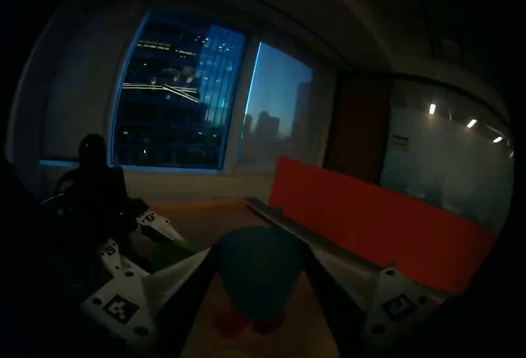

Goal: Pour water

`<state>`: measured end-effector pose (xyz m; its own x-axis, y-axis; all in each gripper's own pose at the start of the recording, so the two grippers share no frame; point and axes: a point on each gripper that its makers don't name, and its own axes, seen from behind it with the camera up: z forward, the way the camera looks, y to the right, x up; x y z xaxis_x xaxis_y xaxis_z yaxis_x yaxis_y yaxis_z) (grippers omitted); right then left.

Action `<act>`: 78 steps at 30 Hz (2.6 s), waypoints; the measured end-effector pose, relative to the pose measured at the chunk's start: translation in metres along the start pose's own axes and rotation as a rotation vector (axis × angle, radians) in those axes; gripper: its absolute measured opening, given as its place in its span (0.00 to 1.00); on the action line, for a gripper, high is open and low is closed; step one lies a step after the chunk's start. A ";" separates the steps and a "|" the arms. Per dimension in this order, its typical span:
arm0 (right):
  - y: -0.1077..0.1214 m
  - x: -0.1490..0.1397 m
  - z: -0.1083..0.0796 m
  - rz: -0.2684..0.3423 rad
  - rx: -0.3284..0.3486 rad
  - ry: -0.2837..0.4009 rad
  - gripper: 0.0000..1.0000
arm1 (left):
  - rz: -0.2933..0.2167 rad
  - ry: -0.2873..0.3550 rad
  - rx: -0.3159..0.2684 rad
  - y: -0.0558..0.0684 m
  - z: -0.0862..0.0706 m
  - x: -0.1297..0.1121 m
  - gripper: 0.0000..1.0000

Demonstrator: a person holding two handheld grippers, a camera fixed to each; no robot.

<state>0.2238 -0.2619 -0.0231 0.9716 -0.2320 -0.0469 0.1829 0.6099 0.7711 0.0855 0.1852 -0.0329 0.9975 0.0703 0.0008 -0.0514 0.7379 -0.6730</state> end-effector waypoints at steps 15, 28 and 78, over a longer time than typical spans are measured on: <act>0.045 -0.033 -0.026 0.024 -0.101 -0.008 0.97 | 0.001 -0.045 0.065 -0.031 -0.020 -0.016 0.84; 0.061 -0.059 -0.024 0.044 -0.114 -0.037 0.97 | 0.010 -0.112 0.073 -0.039 -0.021 -0.039 0.84; 0.071 -0.213 0.034 0.143 0.052 -0.300 0.97 | 0.038 -0.571 -0.021 -0.064 0.007 -0.188 0.85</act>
<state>0.0246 -0.1945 0.0630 0.8979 -0.3644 0.2468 0.0328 0.6146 0.7882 -0.0988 0.1291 0.0151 0.8109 0.4520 0.3717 -0.0797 0.7145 -0.6951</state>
